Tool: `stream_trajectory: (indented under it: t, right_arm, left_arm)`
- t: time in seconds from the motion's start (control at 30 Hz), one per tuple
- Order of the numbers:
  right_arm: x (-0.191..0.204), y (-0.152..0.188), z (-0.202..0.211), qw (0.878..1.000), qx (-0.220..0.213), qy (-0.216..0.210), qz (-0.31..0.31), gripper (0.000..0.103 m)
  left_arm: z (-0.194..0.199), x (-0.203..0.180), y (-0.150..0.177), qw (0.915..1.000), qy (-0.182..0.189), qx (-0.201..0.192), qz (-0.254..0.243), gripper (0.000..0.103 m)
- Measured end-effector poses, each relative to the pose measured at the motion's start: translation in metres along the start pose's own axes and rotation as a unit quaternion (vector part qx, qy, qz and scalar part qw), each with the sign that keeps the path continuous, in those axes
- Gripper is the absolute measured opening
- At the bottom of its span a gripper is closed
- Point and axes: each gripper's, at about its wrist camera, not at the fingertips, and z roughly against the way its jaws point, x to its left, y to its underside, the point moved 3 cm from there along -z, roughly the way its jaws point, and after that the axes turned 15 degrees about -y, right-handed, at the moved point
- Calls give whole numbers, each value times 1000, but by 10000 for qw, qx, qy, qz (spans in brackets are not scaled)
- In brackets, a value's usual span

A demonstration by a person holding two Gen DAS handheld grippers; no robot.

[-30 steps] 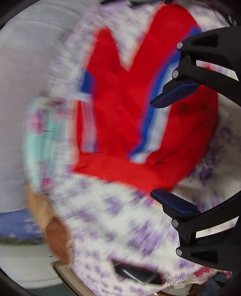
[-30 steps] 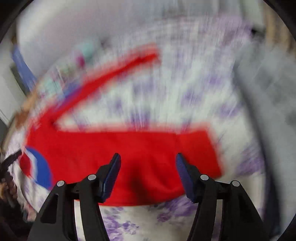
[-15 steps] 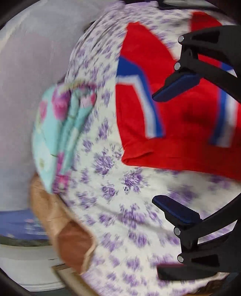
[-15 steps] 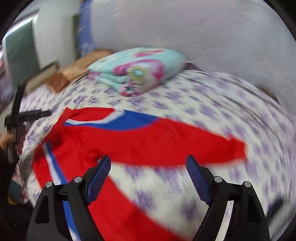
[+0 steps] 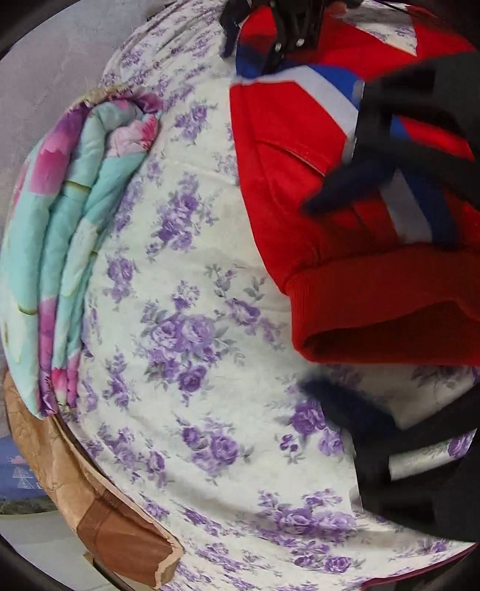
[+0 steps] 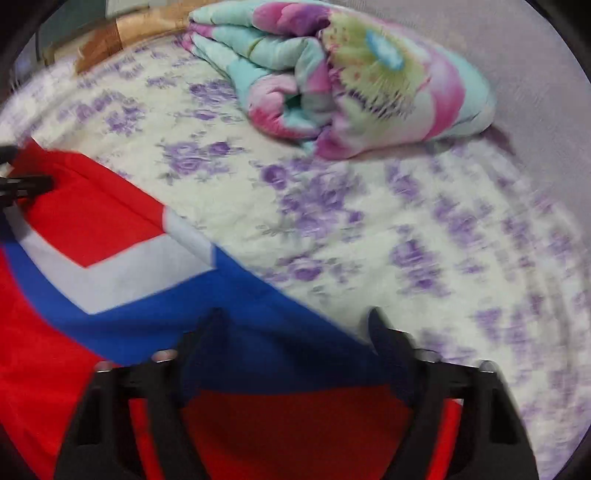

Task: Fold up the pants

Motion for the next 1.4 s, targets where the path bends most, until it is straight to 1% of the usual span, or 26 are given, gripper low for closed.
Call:
stream_trajectory:
  t: [0.03, 0.07, 0.1, 0.13, 0.2, 0.3, 0.33, 0.43, 0.53, 0.57, 0.6, 0.63, 0.67, 0.7, 0.77, 0.83, 0.9, 0.97, 1.03, 1.07, 1.1, 1.17, 1.27, 1.33, 1.37, 1.4]
  right_arm:
    - [2, 1, 5, 10000, -34, -33, -16, 3]
    - [4, 2, 12, 10000, -77, -14, -5, 5]
    - [6, 4, 21, 9998, -177, 16, 26, 5]
    - [10, 7, 36, 9995, -328, -4, 33, 5]
    - [21, 14, 68, 9982, -592, -31, 55, 5]
    - [52, 37, 130, 9939, -1078, -69, 226, 5]
    - [65, 45, 144, 9926, -1172, -45, 298, 5]
    - [106, 81, 184, 9888, -1422, 50, 461, 5]
    - [147, 130, 201, 9875, -1513, -15, 436, 5]
    - [161, 149, 201, 9876, -1514, -86, 407, 5]
    - [176, 173, 196, 9879, -1499, -248, 295, 5]
    - [186, 189, 190, 9883, -1467, -379, 177, 5]
    - [196, 204, 181, 9888, -1417, -471, 80, 5]
    - [207, 225, 166, 9891, -1356, -565, -9, 5]
    - [215, 245, 143, 9891, -1312, -660, -123, 5]
    - [217, 258, 128, 9866, -1415, -720, -367, 5]
    - [216, 264, 127, 9827, -1627, -734, -490, 5]
    - [214, 264, 129, 9797, -1758, -806, -525, 5]
    - [212, 265, 128, 9790, -1770, -845, -554, 6]
    - [211, 266, 125, 9794, -1751, -839, -556, 6]
    - [211, 267, 122, 9798, -1735, -829, -555, 6]
    - [210, 269, 121, 9789, -1775, -848, -558, 6]
    - [206, 270, 124, 9755, -1878, -965, -622, 6]
    - [205, 271, 124, 9744, -1900, -1011, -648, 6]
    - [205, 271, 125, 9743, -1906, -1015, -645, 6]
    - [206, 271, 125, 9742, -1912, -1020, -636, 6]
  left_arm:
    - [3, 0, -1, 9999, 101, -24, -6, 46]
    - [12, 2, -2, 9998, 196, -97, 16, 31]
    - [17, 2, -3, 9995, 295, -120, 16, 20]
    - [24, 3, -3, 9990, 406, -161, 18, 20]
    - [45, 6, -4, 9981, 468, -391, 6, 19]
    - [77, 12, 0, 9957, 658, -650, 48, 17]
    - [87, 15, 3, 9948, 725, -718, 49, 17]
    - [124, 21, 21, 9913, 912, -949, -6, 17]
    - [155, 29, 59, 9889, 1060, -1029, -145, 17]
    - [161, 32, 73, 9886, 1115, -991, -182, 18]
    - [164, 35, 88, 9888, 1159, -919, -206, 23]
    - [166, 37, 99, 9890, 1191, -853, -190, 27]
    - [166, 42, 117, 9897, 1244, -700, -146, 40]
    - [164, 47, 135, 9900, 1305, -532, -83, 59]
    - [156, 56, 160, 9901, 1369, -304, 101, 74]
    - [148, 63, 181, 9882, 1492, -2, 342, 74]
    - [139, 68, 198, 9807, 1808, 336, 663, 74]
    - [136, 71, 205, 9701, 2162, 514, 979, 75]
    - [136, 72, 205, 9601, 2441, 566, 1239, 80]
    - [138, 71, 202, 9527, 2636, 577, 1398, 82]
    - [139, 69, 199, 9493, 2723, 562, 1467, 83]
    - [139, 62, 192, 9475, 2753, 555, 1529, 83]
    - [133, 50, 181, 9440, 2783, 662, 1647, 83]
    - [128, 44, 177, 9435, 2717, 743, 1746, 83]
    - [127, 42, 174, 9445, 2689, 737, 1737, 83]
    - [126, 39, 172, 9480, 2592, 696, 1710, 80]
